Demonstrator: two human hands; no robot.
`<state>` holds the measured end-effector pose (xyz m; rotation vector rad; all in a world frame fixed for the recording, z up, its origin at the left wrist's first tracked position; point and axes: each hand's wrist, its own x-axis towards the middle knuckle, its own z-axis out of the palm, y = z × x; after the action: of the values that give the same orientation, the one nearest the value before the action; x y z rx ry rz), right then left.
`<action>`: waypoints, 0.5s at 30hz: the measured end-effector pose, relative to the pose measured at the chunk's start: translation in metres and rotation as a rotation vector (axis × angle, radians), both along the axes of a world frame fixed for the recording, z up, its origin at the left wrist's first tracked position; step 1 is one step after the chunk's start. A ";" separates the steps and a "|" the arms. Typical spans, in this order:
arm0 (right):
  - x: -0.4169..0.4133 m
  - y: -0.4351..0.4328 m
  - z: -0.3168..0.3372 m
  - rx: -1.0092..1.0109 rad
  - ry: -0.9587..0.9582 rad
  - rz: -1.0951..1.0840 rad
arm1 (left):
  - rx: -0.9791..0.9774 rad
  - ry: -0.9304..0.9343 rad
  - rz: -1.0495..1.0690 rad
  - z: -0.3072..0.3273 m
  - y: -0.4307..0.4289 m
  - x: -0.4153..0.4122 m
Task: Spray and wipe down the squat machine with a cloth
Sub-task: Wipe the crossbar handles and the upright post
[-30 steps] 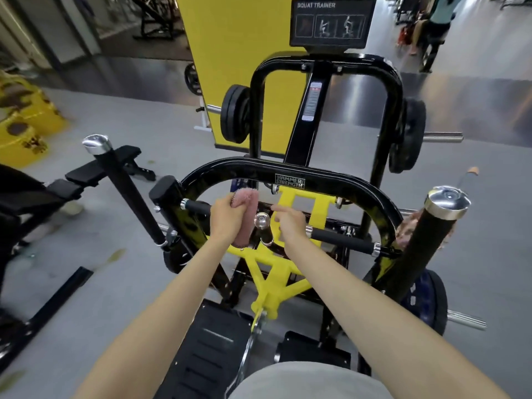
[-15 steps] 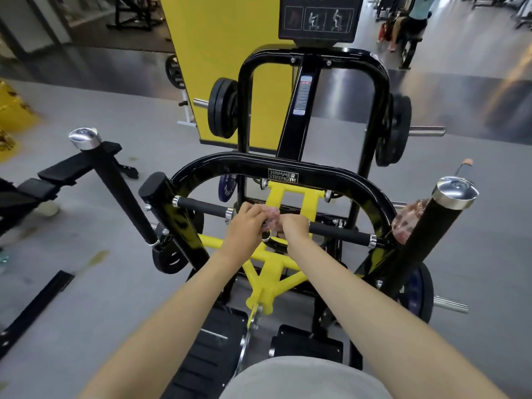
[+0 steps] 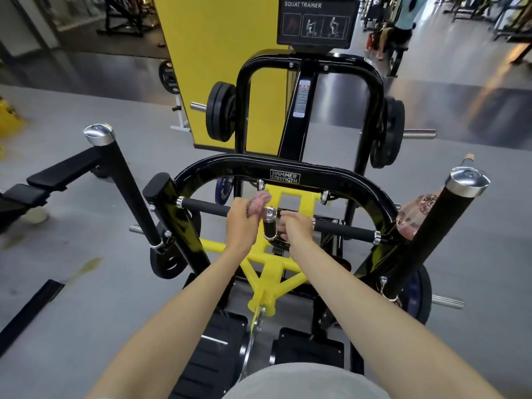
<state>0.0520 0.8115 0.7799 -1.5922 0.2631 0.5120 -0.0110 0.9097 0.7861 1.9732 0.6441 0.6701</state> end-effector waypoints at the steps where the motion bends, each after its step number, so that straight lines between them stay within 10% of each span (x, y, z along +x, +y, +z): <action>1: -0.002 0.000 0.000 0.003 -0.014 0.005 | 0.034 -0.037 -0.059 0.009 -0.005 0.000; 10: -0.019 -0.010 -0.002 0.020 -0.073 0.081 | 0.477 0.288 -0.257 0.005 -0.016 0.027; 15: -0.015 -0.020 0.008 -0.003 -0.070 0.074 | 0.217 0.556 -0.260 0.028 -0.017 0.046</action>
<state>0.0367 0.7915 0.7877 -1.6243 0.1526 0.5118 0.0352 0.8932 0.8140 2.4162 0.6392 0.0204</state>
